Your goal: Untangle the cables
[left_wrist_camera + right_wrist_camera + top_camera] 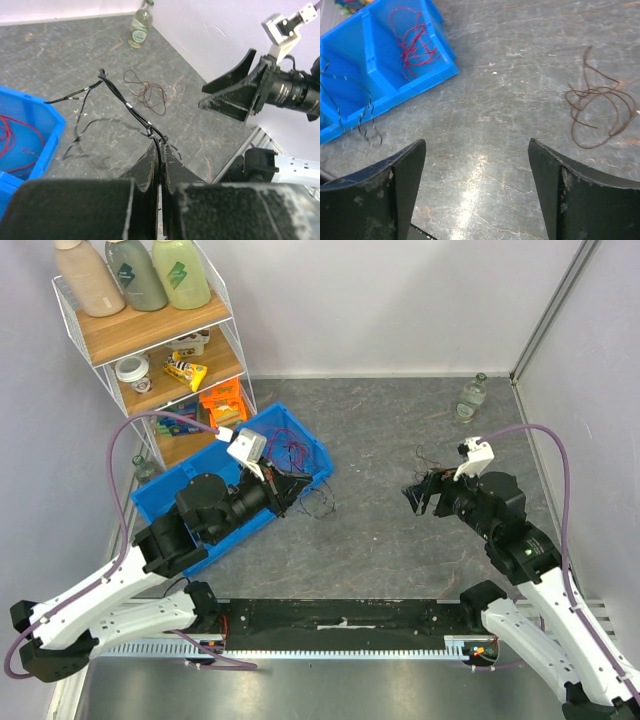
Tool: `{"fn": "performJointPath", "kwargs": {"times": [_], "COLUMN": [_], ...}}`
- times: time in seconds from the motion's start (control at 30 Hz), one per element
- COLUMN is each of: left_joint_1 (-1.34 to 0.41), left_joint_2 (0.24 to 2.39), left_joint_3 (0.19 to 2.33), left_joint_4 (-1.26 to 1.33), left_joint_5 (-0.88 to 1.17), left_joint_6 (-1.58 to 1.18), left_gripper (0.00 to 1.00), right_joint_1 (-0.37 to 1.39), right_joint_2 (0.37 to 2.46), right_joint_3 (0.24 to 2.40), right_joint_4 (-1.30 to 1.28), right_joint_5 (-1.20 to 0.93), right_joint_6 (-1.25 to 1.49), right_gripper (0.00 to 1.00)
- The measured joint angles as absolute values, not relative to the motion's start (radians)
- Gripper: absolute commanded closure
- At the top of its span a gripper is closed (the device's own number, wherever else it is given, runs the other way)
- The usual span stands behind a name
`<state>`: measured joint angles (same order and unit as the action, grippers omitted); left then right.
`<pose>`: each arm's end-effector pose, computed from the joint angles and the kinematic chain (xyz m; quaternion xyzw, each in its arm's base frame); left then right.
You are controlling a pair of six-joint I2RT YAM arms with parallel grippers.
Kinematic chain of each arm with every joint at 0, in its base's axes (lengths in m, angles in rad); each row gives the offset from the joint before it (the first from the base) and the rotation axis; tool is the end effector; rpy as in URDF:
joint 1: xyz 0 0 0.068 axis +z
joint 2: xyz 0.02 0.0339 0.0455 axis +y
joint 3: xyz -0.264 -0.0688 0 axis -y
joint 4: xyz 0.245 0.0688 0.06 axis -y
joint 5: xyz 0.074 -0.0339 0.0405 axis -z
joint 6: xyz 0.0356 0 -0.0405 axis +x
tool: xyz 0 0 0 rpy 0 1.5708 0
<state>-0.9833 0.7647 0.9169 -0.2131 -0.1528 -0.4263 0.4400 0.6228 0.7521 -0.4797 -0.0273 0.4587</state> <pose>0.0996 -0.1398 0.3861 0.1494 0.7126 -0.4003 0.5565 0.1296 0.0621 0.3210 -0.0002 0.8195 0.2590 0.5112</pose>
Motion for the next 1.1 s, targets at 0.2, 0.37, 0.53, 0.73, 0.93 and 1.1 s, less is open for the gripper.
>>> {"fn": "performJointPath", "kwargs": {"times": [0.2, 0.37, 0.53, 0.73, 0.93, 1.1], "left_joint_1": [-0.983, -0.983, -0.983, -0.983, -0.983, -0.983], "left_joint_2": [0.801, 0.800, 0.791, 0.783, 0.786, 0.784], "left_joint_3": [0.994, 0.997, 0.998, 0.998, 0.998, 0.997], "left_joint_4": [-0.261, -0.262, -0.268, -0.268, -0.264, -0.263], "left_joint_5": [-0.171, -0.136, -0.102, -0.082, -0.065, -0.054], "left_joint_6": [-0.422, -0.423, -0.424, -0.425, -0.430, -0.435], "left_gripper": [0.98, 0.98, 0.98, 0.98, 0.98, 0.98], "right_joint_1": [0.440, 0.441, 0.441, 0.443, 0.454, 0.541], "right_joint_2": [0.641, 0.720, 0.826, 0.844, 0.850, 0.900], "right_joint_3": [0.675, 0.527, 0.513, 0.501, 0.451, 0.398], "right_joint_4": [-0.299, -0.034, 0.149, 0.314, 0.365, 0.407], "right_joint_5": [-0.271, -0.465, -0.563, -0.630, -0.632, -0.608], "right_joint_6": [0.458, 0.561, 0.670, 0.769, 0.793, 0.805], "right_gripper": [0.02, 0.04, 0.08, 0.14, 0.25, 0.30]}}
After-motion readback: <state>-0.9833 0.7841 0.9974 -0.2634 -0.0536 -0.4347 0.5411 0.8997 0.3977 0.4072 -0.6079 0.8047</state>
